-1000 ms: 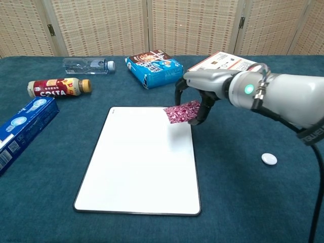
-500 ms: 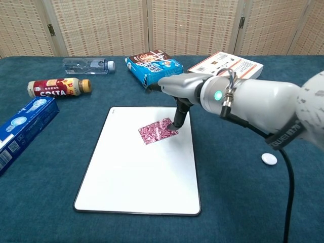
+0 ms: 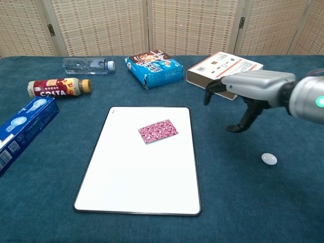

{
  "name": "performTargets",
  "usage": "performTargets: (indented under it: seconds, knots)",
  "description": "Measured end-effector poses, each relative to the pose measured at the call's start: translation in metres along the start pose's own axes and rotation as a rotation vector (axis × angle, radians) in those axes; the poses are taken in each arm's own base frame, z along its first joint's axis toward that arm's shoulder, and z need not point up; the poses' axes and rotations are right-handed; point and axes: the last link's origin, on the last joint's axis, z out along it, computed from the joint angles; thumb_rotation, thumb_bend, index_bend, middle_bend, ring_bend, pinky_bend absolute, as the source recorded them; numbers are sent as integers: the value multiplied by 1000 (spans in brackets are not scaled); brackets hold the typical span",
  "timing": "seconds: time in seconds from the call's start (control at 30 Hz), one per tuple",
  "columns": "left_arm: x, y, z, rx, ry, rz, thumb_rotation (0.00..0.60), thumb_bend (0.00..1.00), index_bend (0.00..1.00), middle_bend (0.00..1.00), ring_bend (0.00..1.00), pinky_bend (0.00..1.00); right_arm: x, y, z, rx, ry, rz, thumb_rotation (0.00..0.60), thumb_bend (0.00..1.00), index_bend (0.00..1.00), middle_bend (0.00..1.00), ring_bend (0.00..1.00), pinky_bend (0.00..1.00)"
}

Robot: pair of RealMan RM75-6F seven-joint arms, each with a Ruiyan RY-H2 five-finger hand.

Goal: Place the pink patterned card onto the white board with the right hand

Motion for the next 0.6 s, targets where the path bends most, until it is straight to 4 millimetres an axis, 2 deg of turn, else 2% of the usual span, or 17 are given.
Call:
performTargets:
  seconds: [0.33,0.6]
  knots:
    - [1,8,2,-18,0,3,600,274,288,148,115,0,-38,41,-61,-40,-9,41,600,329,348,138,14,0]
    - [2,7,1,-14,0,4,600,274,288,148,115,0,-60,65,-71,-88,-33,24,600,329,367,139,7,0]
